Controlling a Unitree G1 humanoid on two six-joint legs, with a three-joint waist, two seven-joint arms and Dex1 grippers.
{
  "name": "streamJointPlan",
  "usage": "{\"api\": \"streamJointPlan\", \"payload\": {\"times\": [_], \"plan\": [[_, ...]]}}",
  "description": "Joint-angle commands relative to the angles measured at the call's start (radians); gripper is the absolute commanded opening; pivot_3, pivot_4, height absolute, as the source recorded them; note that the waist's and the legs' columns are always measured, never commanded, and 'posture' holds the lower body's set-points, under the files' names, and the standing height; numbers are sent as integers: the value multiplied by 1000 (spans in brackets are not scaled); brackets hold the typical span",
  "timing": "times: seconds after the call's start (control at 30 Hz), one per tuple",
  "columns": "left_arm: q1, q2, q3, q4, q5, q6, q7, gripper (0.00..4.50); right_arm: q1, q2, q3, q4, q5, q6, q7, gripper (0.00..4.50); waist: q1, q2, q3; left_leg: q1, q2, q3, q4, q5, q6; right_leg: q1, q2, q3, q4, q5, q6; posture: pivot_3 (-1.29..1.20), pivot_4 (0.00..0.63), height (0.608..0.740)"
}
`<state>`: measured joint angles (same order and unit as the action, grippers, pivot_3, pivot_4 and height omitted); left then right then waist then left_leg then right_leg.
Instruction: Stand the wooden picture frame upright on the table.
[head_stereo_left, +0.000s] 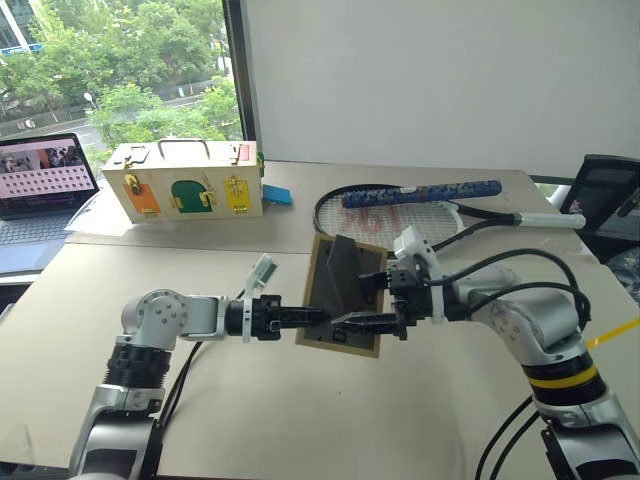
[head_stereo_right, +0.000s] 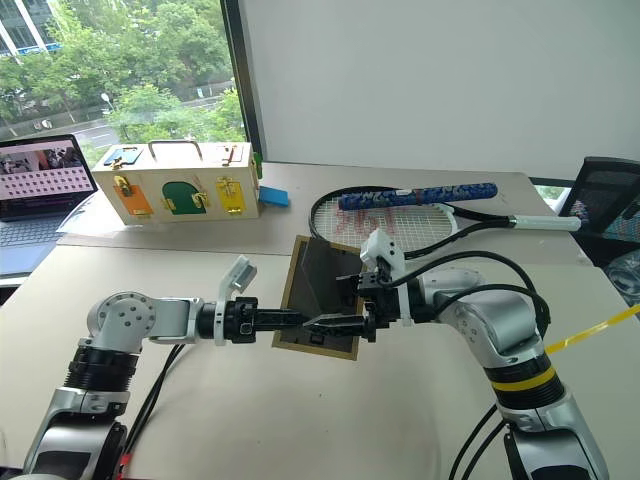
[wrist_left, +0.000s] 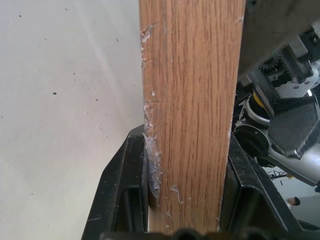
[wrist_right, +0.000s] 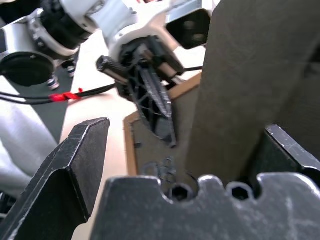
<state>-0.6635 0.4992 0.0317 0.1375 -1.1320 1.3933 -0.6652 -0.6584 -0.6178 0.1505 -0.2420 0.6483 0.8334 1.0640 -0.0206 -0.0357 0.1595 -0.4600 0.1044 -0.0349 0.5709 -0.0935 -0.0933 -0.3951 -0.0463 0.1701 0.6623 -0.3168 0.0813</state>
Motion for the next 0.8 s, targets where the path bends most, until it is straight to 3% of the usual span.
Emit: {"api": "streamJointPlan", "payload": {"times": [0.03, 0.27, 0.57, 0.67, 0.8], "plan": [[-23, -2, 40, 2, 10, -15, -38, 1159, 2, 4, -46, -53, 31, -59, 31, 4486, 0, 0, 0, 0, 0, 0, 0, 0, 0, 0, 0, 0, 0, 0, 0, 0, 150, 735], [-43, -14, 116, 97, -10, 45, -28, 1159, 95, -91, -129, -112, 52, -109, 97, 4486, 8, 0, 0, 0, 0, 0, 1, 0, 0, 1, 0, -1, 0, 0, 0, 0, 150, 735], [-125, -16, 234, 226, -67, 211, -37, 1159, 127, -257, -197, 190, -197, -395, 96, 4486, 2, -1, 1, 0, 0, -1, 2, 0, 0, 0, 0, -1, 1, 0, 0, 0, 150, 735], [-137, 9, 228, 266, -86, 221, -53, 1159, 123, -260, -212, 249, -267, -526, 66, 4486, 4, 0, 1, 0, 0, -1, 1, 0, 0, 0, 0, -1, 1, 0, 0, 0, 150, 735], [-145, 38, 166, 298, -115, 221, -81, 1159, 93, -203, -120, 331, -542, -953, -75, 4486, -10, 0, 1, 0, 0, -1, 1, 0, 0, 0, 0, -1, 1, 0, 0, 0, 150, 735]]}}
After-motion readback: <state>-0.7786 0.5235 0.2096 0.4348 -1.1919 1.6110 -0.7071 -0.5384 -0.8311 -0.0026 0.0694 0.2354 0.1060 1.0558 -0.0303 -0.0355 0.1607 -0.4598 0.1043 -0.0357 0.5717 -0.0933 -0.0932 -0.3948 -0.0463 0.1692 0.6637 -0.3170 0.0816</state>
